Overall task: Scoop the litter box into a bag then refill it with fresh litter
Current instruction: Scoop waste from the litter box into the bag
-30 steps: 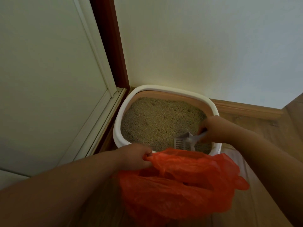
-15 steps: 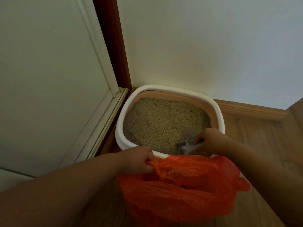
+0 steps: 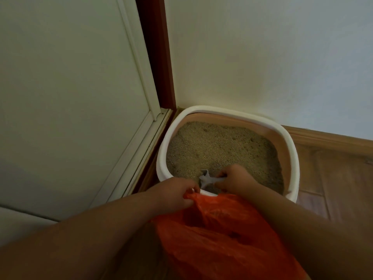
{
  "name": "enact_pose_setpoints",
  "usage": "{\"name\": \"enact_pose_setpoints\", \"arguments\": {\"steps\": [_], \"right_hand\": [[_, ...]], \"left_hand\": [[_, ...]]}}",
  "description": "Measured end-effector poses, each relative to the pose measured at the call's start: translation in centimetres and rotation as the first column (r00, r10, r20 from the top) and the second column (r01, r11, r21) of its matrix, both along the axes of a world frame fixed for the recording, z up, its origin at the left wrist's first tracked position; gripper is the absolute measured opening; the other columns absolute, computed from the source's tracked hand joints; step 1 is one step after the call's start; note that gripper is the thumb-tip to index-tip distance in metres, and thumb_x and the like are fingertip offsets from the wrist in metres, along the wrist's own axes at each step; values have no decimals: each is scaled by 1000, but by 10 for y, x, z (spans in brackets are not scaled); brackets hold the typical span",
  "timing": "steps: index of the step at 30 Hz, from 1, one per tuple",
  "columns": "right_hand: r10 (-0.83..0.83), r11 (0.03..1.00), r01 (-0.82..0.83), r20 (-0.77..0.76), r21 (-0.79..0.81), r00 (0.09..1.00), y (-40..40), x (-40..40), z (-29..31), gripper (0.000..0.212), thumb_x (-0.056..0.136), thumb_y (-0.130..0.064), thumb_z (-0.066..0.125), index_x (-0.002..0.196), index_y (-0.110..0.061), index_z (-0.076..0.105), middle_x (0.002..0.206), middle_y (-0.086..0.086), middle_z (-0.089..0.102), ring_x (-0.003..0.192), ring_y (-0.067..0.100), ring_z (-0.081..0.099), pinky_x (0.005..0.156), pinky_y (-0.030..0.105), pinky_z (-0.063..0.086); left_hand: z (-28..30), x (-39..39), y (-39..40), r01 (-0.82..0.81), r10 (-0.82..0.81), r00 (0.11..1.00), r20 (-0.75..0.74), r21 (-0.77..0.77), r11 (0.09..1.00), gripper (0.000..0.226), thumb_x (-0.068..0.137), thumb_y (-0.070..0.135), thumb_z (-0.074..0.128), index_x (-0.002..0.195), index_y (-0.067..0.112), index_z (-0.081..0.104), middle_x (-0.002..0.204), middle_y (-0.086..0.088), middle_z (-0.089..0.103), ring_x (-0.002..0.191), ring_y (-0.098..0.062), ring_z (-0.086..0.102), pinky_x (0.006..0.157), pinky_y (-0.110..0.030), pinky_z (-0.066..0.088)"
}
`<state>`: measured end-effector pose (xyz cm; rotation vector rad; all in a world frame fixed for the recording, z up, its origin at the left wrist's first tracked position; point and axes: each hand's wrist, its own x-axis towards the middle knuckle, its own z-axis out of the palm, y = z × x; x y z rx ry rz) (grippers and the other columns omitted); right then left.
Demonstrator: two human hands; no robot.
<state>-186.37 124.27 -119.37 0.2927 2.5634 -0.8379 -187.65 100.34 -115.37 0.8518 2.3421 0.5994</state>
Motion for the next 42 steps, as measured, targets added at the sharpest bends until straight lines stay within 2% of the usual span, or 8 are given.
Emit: {"name": "enact_pose_setpoints", "arguments": {"steps": [5, 10, 15, 20, 26, 32, 38, 42], "right_hand": [[-127, 985, 123, -28, -117, 992, -23, -21, -11, 11, 87, -13, 75, 81, -22, 72, 73, 4, 75, 59, 10, 66, 51, 22, 51], [-310, 889, 288, -5, -356, 951, -23, -31, -22, 8, 83, -11, 81, 86, -15, 75, 73, 8, 76, 56, 9, 67, 58, 23, 56], [-423, 758, 404, 85, -512, 902, -25, -41, -32, 17, 80, -8, 83, 93, -16, 76, 77, 13, 77, 63, 15, 67, 76, 35, 58], [-403, 740, 360, 55, -568, 914, -19, -41, -34, 21, 81, -7, 82, 98, -18, 76, 69, 8, 72, 54, 8, 62, 57, 21, 50], [-417, 662, 391, 119, -639, 901, -14, -42, -39, 28, 80, -2, 81, 105, -12, 76, 81, 12, 73, 59, 10, 61, 58, 20, 51], [-465, 437, 480, 266, -761, 845, -19, -42, -39, 32, 82, 4, 77, 110, -9, 74, 88, 6, 73, 58, 6, 60, 53, 16, 48], [-487, 394, 508, 295, -766, 822, -17, -36, -33, 30, 83, 4, 75, 109, -11, 74, 80, 2, 73, 57, 5, 60, 51, 15, 48], [-541, 369, 525, 282, -767, 792, 7, -29, -28, 33, 81, -1, 78, 111, -13, 75, 92, 6, 75, 62, 8, 59, 52, 19, 46]], "left_hand": [[-2, -2, -10, -23, 23, 1000, -1, -15, 1000, 25, 93, 27, 65, 118, 31, 68, 114, 10, 66, 100, -3, 62, 91, -32, 56], [-4, -4, -16, -29, 30, 999, 22, -23, 999, 27, 93, 26, 66, 120, 29, 67, 120, 10, 66, 106, -5, 63, 95, -35, 55], [-5, -6, -16, -47, 48, 998, 31, -16, 999, 26, 93, 28, 66, 119, 30, 67, 118, 9, 66, 105, -6, 63, 95, -35, 55], [-6, -5, -15, -61, 61, 998, 28, 7, 998, 23, 92, 27, 66, 115, 31, 68, 115, 10, 67, 103, -4, 63, 95, -36, 55], [-5, -5, -15, -80, 80, 997, 15, 17, 997, 27, 92, 30, 66, 119, 34, 66, 116, 12, 65, 102, -2, 63, 94, -34, 56], [-4, -3, -17, -86, 86, 996, 17, 8, 996, 28, 91, 31, 67, 119, 35, 65, 115, 11, 64, 102, -4, 63, 93, -36, 57], [-1, -3, -20, -93, 93, 995, 18, 8, 996, 27, 91, 29, 67, 117, 36, 66, 116, 12, 64, 104, -4, 63, 95, -36, 56], [1, -2, -16, -108, 108, 994, 17, 15, 994, 25, 90, 30, 68, 114, 39, 66, 113, 13, 63, 99, -4, 64, 91, -35, 58]]}}
